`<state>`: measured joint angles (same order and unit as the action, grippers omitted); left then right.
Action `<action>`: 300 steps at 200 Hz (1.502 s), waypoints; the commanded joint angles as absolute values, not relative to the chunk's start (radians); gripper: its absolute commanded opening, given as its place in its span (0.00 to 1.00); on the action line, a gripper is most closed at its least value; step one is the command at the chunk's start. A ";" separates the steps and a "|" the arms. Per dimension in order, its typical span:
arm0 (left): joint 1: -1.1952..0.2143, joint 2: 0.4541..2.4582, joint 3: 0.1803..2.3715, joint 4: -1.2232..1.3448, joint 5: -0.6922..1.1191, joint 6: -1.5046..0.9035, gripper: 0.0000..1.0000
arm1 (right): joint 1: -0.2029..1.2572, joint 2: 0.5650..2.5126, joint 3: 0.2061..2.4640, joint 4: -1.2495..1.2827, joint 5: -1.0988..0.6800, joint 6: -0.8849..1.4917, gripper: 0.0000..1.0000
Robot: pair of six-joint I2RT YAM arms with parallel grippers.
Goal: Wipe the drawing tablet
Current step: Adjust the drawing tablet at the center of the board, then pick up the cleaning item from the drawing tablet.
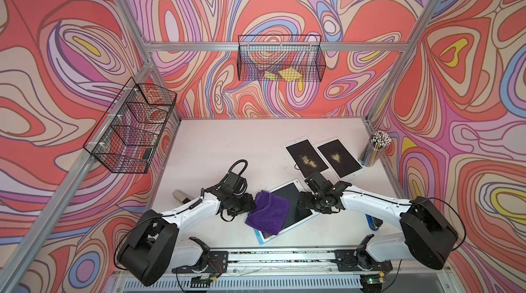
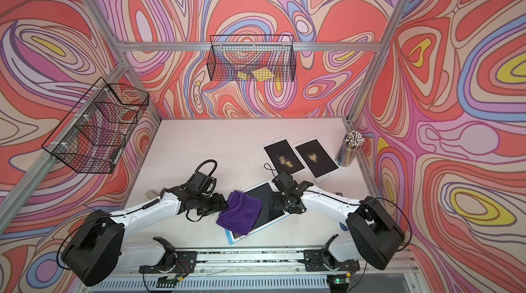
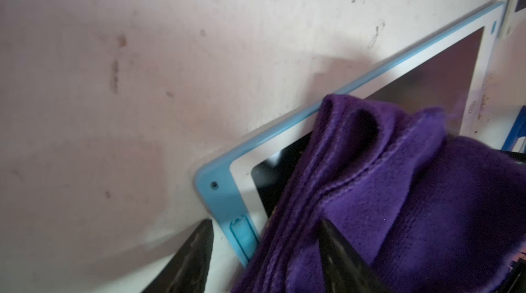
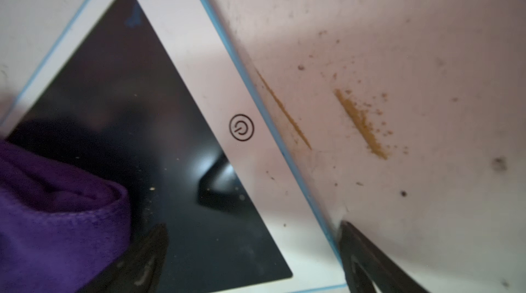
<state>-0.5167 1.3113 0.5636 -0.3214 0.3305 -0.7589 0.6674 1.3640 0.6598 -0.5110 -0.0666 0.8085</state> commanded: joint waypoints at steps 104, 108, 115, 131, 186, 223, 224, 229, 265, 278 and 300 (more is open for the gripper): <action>-0.334 1.393 0.594 -0.256 0.330 -0.676 0.62 | 0.777 1.300 0.765 -0.689 0.021 0.868 0.93; -0.333 1.387 0.589 -0.256 0.328 -0.676 0.62 | 0.777 1.298 0.794 -0.725 0.051 0.852 0.93; -0.334 1.375 0.581 -0.256 0.324 -0.676 0.62 | 0.777 1.298 0.844 -0.775 0.085 0.826 0.93; -0.334 1.348 0.565 -0.256 0.312 -0.675 0.62 | 0.779 1.340 0.937 -0.811 0.044 0.784 0.91; -0.334 1.289 0.539 -0.286 0.297 -0.650 0.61 | 0.961 1.685 1.226 -0.745 -0.074 0.806 0.88; -0.334 1.279 0.532 -0.270 0.295 -0.674 0.61 | 1.053 1.929 1.486 -0.843 0.061 0.734 0.89; -0.333 1.278 0.533 -0.270 0.295 -0.675 0.61 | 1.053 1.933 1.491 -0.845 0.064 0.732 0.89; -0.333 1.272 0.533 -0.274 0.286 -0.677 0.61 | 1.060 1.953 1.516 -0.854 0.073 0.725 0.89; -0.334 1.225 0.537 -0.323 0.229 -0.684 0.61 | 1.072 2.075 1.615 -0.889 0.076 0.706 0.90; -0.333 1.215 0.532 -0.322 0.230 -0.690 0.61 | 1.072 2.110 1.620 -0.880 0.064 0.703 0.90; -0.333 1.208 0.527 -0.320 0.230 -0.690 0.61 | 1.077 2.166 1.624 -0.874 0.040 0.704 0.90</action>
